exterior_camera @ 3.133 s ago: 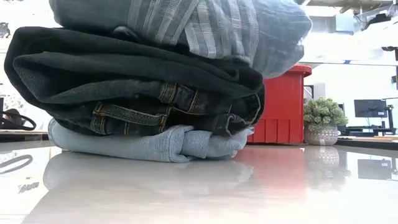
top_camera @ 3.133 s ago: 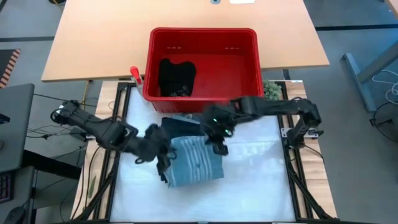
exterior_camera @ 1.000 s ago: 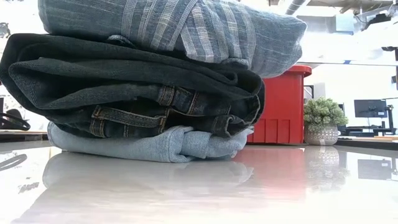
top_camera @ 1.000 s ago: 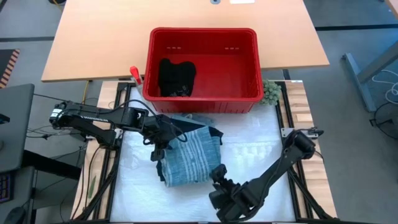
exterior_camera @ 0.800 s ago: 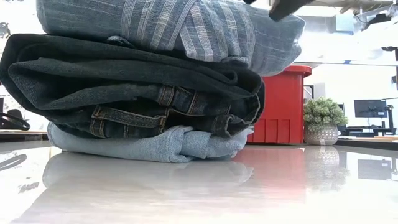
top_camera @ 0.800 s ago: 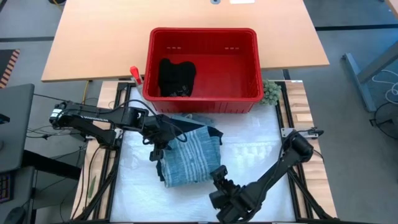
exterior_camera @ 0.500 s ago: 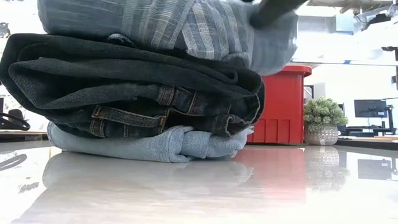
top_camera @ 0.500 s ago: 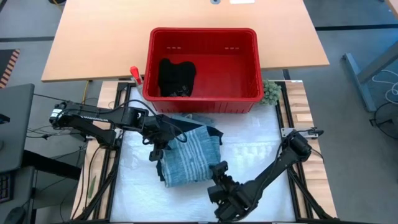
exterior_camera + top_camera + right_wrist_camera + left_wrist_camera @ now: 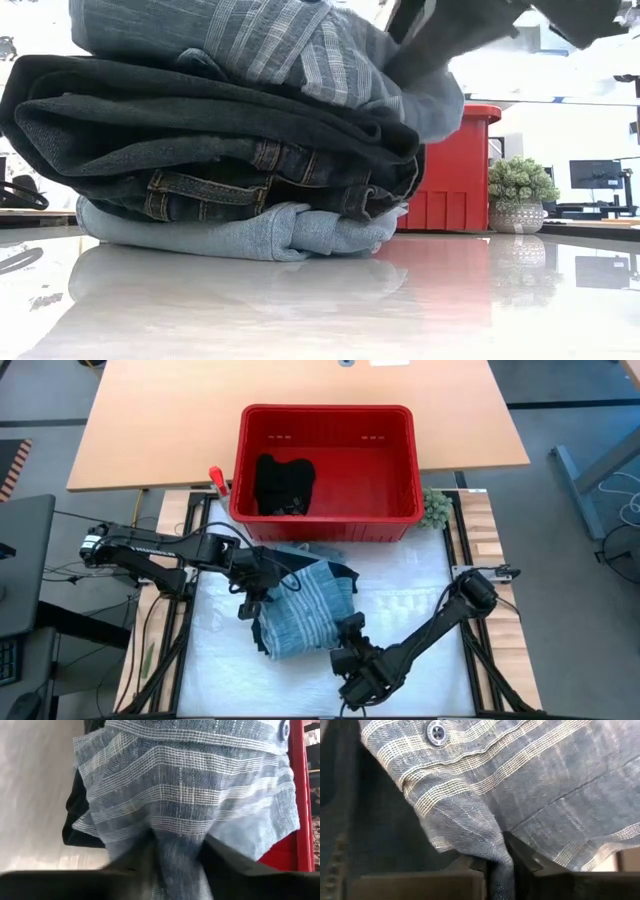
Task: Fold Laundry from Bin
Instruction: Stack the blue and white patterned shirt on top of the dark blue pants
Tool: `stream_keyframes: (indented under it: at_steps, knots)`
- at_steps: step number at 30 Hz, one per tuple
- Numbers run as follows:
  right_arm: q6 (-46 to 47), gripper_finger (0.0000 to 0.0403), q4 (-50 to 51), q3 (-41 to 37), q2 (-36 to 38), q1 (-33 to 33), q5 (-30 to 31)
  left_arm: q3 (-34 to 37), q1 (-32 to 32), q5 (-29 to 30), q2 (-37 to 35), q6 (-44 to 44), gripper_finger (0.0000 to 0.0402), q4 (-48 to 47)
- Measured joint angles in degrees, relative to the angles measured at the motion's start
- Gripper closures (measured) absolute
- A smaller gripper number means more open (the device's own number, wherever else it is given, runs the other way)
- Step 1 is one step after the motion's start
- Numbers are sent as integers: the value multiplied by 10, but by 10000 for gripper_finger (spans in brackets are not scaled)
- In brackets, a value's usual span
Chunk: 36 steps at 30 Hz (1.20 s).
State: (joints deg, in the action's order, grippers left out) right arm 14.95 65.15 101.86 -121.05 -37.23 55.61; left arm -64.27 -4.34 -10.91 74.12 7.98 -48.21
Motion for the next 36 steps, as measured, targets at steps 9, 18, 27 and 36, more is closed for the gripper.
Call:
stream_keyframes:
  at_steps: [9, 18, 27, 36]
  knots:
    - [-31, 368, 8, 0, 37, 2, -79, -103, 10, 97, -3, -58, 266, -126]
    - [-32, 373, -17, 0, 127, 58, -309, -128, -33, -18, -83, -63, 242, 3]
    - [-40, 373, -50, 0, 166, 129, -419, -124, -275, 249, -20, -135, 257, 71]
    - [-69, 370, -53, 0, 166, 163, -470, -194, -344, 414, 119, -62, 189, 69]
